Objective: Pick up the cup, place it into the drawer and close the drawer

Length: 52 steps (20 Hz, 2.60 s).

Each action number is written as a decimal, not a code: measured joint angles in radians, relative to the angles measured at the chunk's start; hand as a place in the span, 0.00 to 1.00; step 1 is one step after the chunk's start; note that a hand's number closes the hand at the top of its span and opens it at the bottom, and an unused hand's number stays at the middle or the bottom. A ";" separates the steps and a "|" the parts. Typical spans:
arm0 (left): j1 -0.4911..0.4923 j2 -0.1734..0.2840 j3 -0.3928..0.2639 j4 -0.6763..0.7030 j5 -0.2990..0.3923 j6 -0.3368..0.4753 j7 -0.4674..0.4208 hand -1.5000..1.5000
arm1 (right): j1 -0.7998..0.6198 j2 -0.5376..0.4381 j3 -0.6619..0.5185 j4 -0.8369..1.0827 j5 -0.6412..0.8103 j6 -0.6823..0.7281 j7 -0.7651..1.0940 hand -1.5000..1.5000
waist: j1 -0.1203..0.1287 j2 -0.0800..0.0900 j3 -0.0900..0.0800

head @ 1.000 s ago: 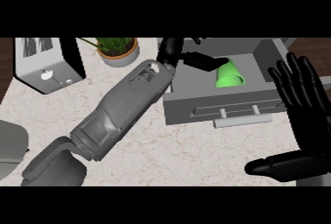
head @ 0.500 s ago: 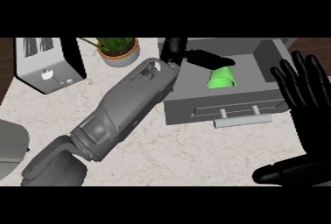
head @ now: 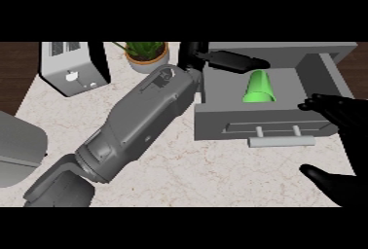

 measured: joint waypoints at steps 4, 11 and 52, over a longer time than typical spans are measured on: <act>0.064 0.052 0.029 -0.091 0.010 -0.004 0.015 0.00 | 0.046 -0.058 0.004 -0.028 0.037 0.070 -0.015 1.00 | 0.028 -0.008 -0.001; 0.263 0.191 0.059 -0.304 0.024 -0.007 0.061 0.00 | 0.066 -0.121 0.037 -0.052 0.156 0.117 -0.003 1.00 | 0.056 -0.013 -0.001; 1.178 0.550 0.390 -0.915 0.043 -0.448 0.082 0.00 | -0.380 -0.056 0.288 1.140 1.161 -0.241 -0.530 0.00 | 0.049 -0.005 -0.003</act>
